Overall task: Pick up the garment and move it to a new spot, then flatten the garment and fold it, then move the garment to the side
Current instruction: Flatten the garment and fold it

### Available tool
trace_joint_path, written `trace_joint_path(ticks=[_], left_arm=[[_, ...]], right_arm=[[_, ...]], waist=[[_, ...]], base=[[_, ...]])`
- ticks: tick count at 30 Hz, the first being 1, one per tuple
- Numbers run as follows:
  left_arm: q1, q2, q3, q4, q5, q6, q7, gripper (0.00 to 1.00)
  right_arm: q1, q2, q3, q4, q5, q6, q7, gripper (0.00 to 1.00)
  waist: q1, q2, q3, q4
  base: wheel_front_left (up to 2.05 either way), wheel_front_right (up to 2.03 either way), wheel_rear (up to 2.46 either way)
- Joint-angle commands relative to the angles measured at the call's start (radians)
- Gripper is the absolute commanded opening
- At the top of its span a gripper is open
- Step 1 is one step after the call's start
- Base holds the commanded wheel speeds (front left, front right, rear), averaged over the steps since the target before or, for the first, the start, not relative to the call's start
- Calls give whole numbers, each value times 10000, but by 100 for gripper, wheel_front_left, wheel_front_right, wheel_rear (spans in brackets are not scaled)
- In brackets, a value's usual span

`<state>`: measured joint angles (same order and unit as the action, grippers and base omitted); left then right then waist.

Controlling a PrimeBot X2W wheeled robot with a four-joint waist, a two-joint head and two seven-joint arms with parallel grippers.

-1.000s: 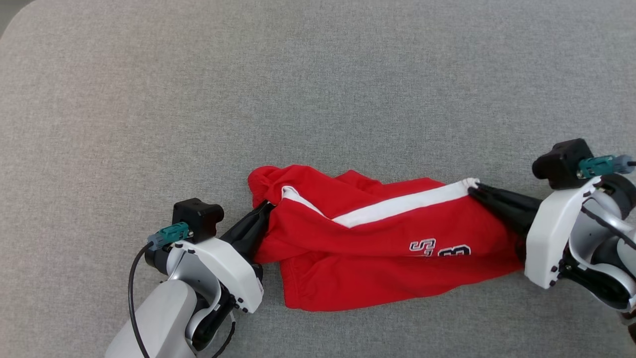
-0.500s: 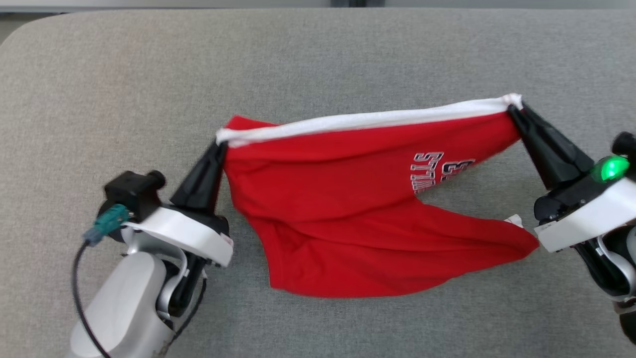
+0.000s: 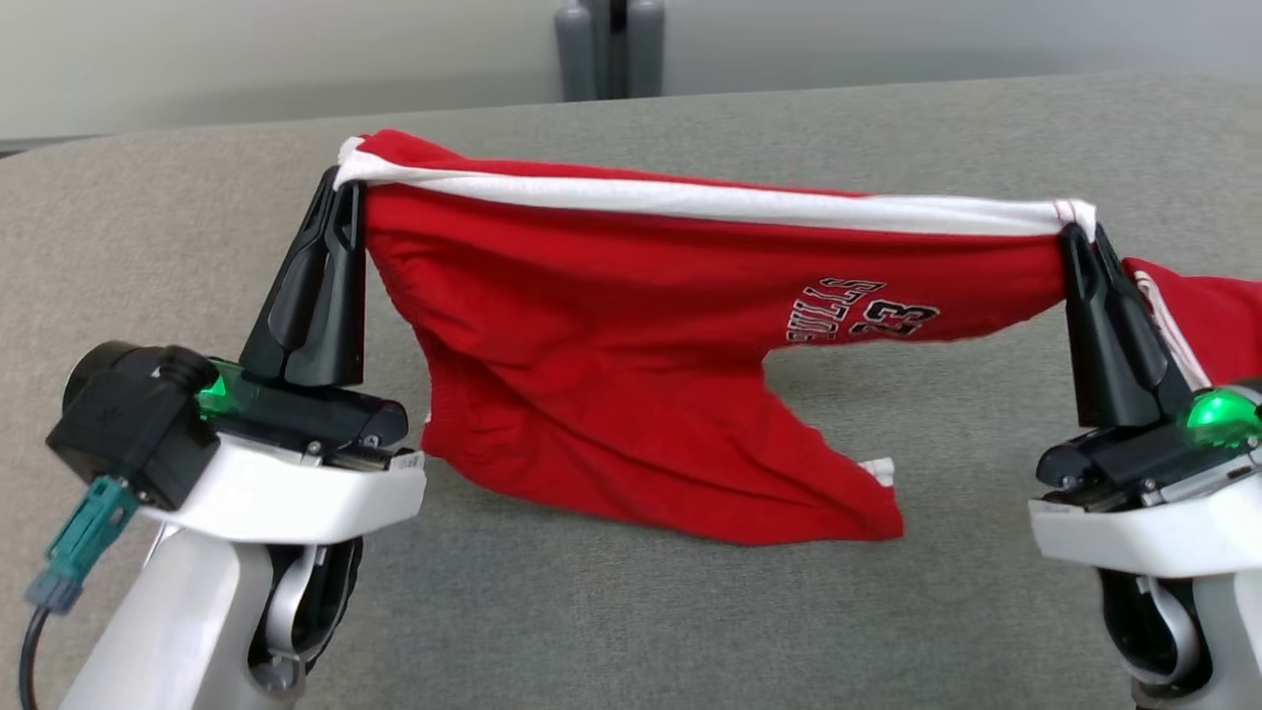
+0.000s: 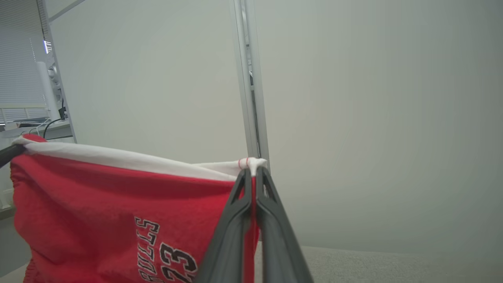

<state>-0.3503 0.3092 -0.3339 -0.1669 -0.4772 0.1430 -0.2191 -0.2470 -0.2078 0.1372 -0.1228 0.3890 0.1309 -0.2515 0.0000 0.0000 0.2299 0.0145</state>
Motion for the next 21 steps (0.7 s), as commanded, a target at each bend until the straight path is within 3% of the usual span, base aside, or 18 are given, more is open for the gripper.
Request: trace_joint_path(ticks=[1, 7, 12, 17, 21], left_arm=[[99, 114, 85, -229, 93, 133, 40, 0], [-118, 589, 210, -1216, 409, 367, 639, 0], [-1591, 914, 315, -1242, 453, -28, 1133, 0], [-4057, 919, 160, 13, 373, -703, 1701, 0], [-6195, 435, -231, 2131, 187, -1453, 1899, 0]], right_arm=[[110, 29, -85, -154, -129, -1, 2, 0], [-483, 189, -259, -523, -359, -1, 222, 0], [-2304, -280, -48, -179, -255, -1, 449, 0], [-4849, -901, 478, 1247, 64, -1, 624, 0], [-7015, -1299, 1203, 3283, 21, 0, 529, 0]], waist=[[0, 0, -144, -225], [0, 0, -300, -627], [0, 0, -375, -735], [0, 0, -369, -669], [0, 0, -276, -591]], base=[[0, 0, 0], [0, 0, 0], [0, 0, 0], [0, 0, 0], [0, 0, 0]])
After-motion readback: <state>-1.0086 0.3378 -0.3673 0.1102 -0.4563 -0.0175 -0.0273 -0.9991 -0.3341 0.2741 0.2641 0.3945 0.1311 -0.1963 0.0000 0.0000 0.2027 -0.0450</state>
